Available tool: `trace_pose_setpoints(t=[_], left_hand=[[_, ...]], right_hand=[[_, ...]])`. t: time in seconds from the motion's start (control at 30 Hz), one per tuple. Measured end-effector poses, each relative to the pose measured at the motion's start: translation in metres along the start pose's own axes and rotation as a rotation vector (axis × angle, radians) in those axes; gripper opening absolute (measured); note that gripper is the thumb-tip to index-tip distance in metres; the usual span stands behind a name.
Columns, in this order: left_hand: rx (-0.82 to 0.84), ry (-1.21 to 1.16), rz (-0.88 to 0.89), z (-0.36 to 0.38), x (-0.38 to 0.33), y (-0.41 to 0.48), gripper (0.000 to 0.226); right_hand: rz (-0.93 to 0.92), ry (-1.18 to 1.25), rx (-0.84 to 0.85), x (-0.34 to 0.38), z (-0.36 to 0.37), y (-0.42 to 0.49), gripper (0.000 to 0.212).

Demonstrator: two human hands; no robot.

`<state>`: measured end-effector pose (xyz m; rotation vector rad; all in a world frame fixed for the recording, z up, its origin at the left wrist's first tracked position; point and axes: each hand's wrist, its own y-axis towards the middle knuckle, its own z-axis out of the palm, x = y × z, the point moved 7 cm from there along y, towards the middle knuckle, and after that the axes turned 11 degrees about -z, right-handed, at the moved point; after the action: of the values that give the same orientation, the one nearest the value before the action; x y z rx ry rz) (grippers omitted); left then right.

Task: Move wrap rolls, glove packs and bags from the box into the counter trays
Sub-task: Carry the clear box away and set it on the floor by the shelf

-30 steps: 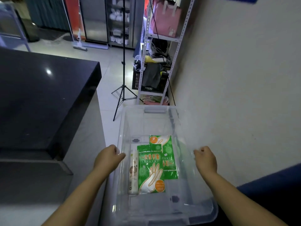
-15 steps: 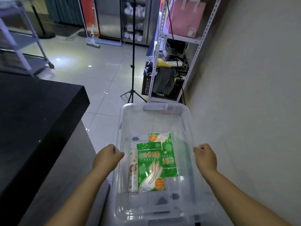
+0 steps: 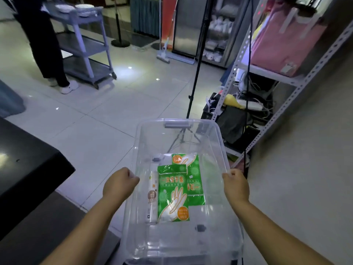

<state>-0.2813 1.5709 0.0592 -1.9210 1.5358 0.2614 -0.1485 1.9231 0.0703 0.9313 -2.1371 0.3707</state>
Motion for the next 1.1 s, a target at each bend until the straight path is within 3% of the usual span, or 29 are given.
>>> trace_pose_setpoints(t=[0.23, 0.67, 0.87, 1.1], left_hand=[[-0.125, -0.056, -0.127, -0.015, -0.059, 0.098, 0.009], [-0.036, -0.065, -0.214, -0.057, -0.139, 0.317, 0.003], [-0.075, -0.146, -0.327, -0.076, -0.12, 0.387, 0.006], [-0.199, -0.153, -0.433, -0.121, -0.12, 0.469, 0.009]], right_hand=[[-0.032, -0.054, 0.055, 0.041, 0.054, 0.117, 0.012], [-0.015, 0.01, -0.017, 0.136, 0.164, 0.298, 0.019], [-0.12, -0.015, 0.095, 0.193, 0.241, 0.37, 0.008], [-0.168, 0.081, 0.273, 0.248, 0.352, 0.456, 0.012]])
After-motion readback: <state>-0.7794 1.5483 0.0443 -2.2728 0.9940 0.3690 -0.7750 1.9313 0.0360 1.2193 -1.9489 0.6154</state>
